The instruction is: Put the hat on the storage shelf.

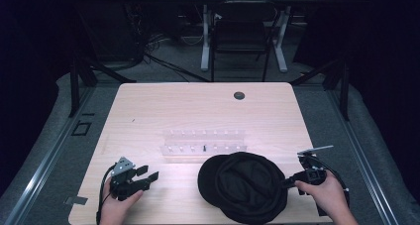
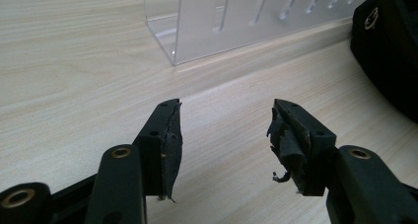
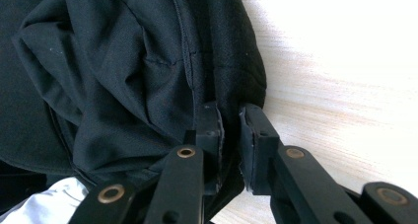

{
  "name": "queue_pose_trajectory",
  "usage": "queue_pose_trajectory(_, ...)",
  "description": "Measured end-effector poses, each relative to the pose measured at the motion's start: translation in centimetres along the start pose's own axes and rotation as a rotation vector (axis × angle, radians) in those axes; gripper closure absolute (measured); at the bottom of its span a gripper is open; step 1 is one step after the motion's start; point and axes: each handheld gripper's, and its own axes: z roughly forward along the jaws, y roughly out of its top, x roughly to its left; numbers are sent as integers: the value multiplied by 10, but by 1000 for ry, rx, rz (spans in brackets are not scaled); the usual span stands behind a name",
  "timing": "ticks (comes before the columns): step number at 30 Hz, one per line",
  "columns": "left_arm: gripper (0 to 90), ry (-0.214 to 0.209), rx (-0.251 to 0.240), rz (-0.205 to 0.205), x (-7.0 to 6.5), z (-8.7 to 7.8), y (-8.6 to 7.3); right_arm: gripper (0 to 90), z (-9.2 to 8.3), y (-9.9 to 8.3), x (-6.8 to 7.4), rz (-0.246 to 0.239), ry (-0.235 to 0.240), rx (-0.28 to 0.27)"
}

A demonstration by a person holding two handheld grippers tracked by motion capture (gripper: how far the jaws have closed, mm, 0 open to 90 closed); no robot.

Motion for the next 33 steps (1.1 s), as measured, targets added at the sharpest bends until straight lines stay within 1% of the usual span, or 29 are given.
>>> queue_pose_trajectory(1, 458, 0, 1, 0, 0, 0, 0, 811, 3, 0, -1, 20, 11, -10)
queue_pose_trajectory(3, 458, 0, 1, 0, 0, 0, 0, 821, 1, 1, -3, 0, 10, 30)
queue_pose_trajectory(4, 458, 0, 2, 0, 0, 0, 0, 827, 1, 1, -5, -3, 19, 35)
queue_pose_trajectory(6, 458, 0, 2, -1, 0, 0, 0, 833, 1, 1, -6, -2, 25, 36)
queue_pose_trajectory(7, 458, 1, 0, -1, 0, 0, 0, 839, 2, 0, -5, 13, 30, 23)
queue_pose_trajectory(8, 458, 1, 1, -1, 0, 0, 0, 847, 2, 0, -6, 21, 36, 21)
queue_pose_trajectory(9, 458, 1, 0, -2, 0, 0, 0, 858, 2, 0, -6, 18, 34, 26)
queue_pose_trajectory(10, 458, 2, 1, -2, 0, 0, 0, 860, 2, 0, -5, 23, 38, 17)
queue_pose_trajectory(11, 458, 2, 1, -2, 0, 0, 0, 864, 0, 2, -6, -10, 32, 53)
queue_pose_trajectory(13, 458, 2, 1, -1, 0, 0, 0, 869, 1, 0, -4, 16, 32, 25)
queue_pose_trajectory(14, 458, 2, 1, -1, 0, 0, 0, 869, 1, 0, -4, 16, 32, 25)
queue_pose_trajectory(15, 458, 1, 1, -1, 0, 0, 0, 871, -2, 1, -4, -3, 31, 40)
queue_pose_trajectory(16, 458, 2, 2, -1, 1, 0, 0, 871, -2, 1, -4, -8, 34, 46)
queue_pose_trajectory(17, 458, 2, 2, -2, 1, 0, 0, 872, -2, 0, -2, 16, 44, 17)
queue_pose_trajectory(18, 458, 2, 2, -2, 1, 0, 0, 872, -2, 0, -2, 16, 44, 17)
queue_pose_trajectory(20, 458, 3, 0, -4, 1, 0, 0, 872, -8, 1, -2, -6, 53, 28)
queue_pose_trajectory(21, 458, 3, 0, -3, 1, 0, 0, 872, -8, 1, -2, -6, 53, 28)
queue_pose_trajectory(22, 458, 4, 0, -4, 1, 0, -1, 873, -12, 1, 0, -2, 77, -2)
queue_pose_trajectory(23, 458, 4, 0, -4, 1, 0, -1, 873, -12, 1, 0, -2, 77, -2)
queue_pose_trajectory(24, 458, 4, 2, -4, 1, 0, -1, 874, -13, 1, 0, -1, 87, -10)
queue_pose_trajectory(25, 458, 3, 2, -4, 1, 0, -1, 874, -16, 1, 1, -9, 96, -5)
queue_pose_trajectory(27, 458, 4, 0, -3, 1, 0, 0, 875, -20, 1, 4, -4, 122, -21)
queue_pose_trajectory(28, 458, 4, 0, -3, 1, 0, 0, 875, -20, 1, 4, -4, 122, -21)
queue_pose_trajectory(29, 458, 4, 0, -4, 1, 0, 0, 875, -24, 1, 7, -2, 139, -24)
queue_pose_trajectory(30, 458, 4, 0, -4, 1, 0, 0, 875, -24, 1, 7, -2, 139, -24)
queue_pose_trajectory(31, 458, 4, 0, -4, 1, 0, -1, 875, -25, 1, 7, -1, 149, -19)
queue_pose_trajectory(32, 458, 4, 1, -3, 1, 0, -1, 875, -27, 2, 8, -7, 161, -23)
queue_pose_trajectory(33, 458, 2, 5, -3, 1, 0, 0, 875, -30, 2, 10, 0, 191, -31)
